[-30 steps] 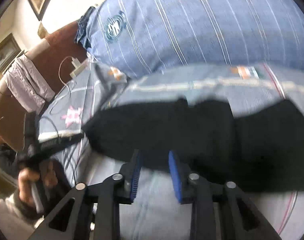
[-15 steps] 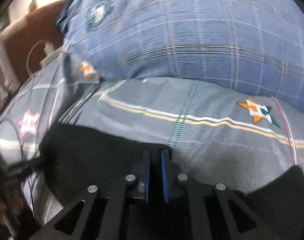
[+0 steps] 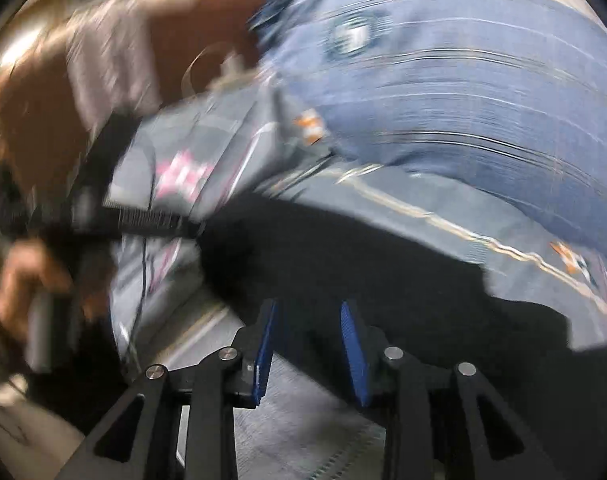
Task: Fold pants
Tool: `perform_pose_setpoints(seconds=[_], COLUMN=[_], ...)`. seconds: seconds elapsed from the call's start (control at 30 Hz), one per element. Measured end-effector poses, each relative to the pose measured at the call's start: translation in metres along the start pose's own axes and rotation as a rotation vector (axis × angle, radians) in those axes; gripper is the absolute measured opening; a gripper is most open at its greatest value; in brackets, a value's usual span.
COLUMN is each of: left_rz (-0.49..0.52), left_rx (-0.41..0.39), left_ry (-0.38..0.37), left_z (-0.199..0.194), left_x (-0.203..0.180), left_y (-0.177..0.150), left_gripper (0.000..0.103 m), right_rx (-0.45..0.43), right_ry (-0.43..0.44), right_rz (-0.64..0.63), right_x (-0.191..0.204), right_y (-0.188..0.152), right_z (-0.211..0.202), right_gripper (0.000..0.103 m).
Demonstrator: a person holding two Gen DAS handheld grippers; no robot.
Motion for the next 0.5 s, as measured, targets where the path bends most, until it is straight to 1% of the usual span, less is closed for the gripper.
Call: perform_pose_setpoints(seconds=[0.07,0.1,0.13,0.17,0.2,0.23,0.27,0.3,0.33,0.37,0.47,0.5], left_rz=[-0.016,-0.023,-0.031,-0.041,-0.048,-0.053,-0.055,-0.055,-0.053,-0.053,-0.062,-0.06], left_rx=[-0.011,-0.016,-0.02,-0.026,-0.029,-0.029,-0.029,-0.027,-0.027,-0.024,-0.032,-0.036], left_ry=[0.004,0.01,0.012,0.013,0.012,0.013,0.014,0.015,0.012,0.006,-0.022,-0.024], left_z=[-0.007,-0.009,-0.011,-0.013,-0.015,-0.015,-0.016,-0.016,-0.017,-0.017,-0.019,-0.018], left_x=[0.007,0.01,0.013,0.017,0.02,0.022,0.024,0.025,0.027,0.027,0.023,0.02], left_y=[0.004,0.006,0.008,0.009,0.009,0.009,0.009,0.008,0.008,0.008,0.009,0.009], left_gripper=[0.053,0.053,0.053,0.053,0.053,0.053,0.053,0.053,0.053,0.053,0.054,0.058], right_rx=[-0.007,0.008,0.028,0.073,0.094,0.095,0.074,0.065,0.056,0.046,0.018,0.013], right_ry=[-0.007,-0.018,-0.042,-0.089,-0.102,-0.095,-0.057,-0.023,0.02,0.041,0.085,0.107], right_rz=[-0.062,-0.112,-0.139,-0.167,-0.162,-0.139,-0.085,-0.038,0.021,0.042,0.061,0.068], right_x=[0.011,0.016,0.016,0.013,0.009,0.006,0.002,-0.002,-0.006,-0.007,0.007,0.014], right_y=[0.0,-0.001,-0.004,-0.009,-0.012,-0.014,-0.011,-0.009,-0.005,-0.003,0.001,0.001], right_z=[0.008,0.018,0.024,0.037,0.042,0.044,0.042,0.04,0.035,0.028,0.011,0.01], right_gripper=[0.032,0.033,0.033,0.033,0.033,0.025,0.019,0.008,0.006,0.006,0.005,0.005])
Point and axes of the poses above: each gripper's, at about its wrist camera, not at the fingertips, and z roughly the way its jaws point, x to its left, y to its top, the point moved 7 cm from there along z, roughly the way its jaws point, and after that the axes turned 2 degrees about z, right-handed, at the moved point
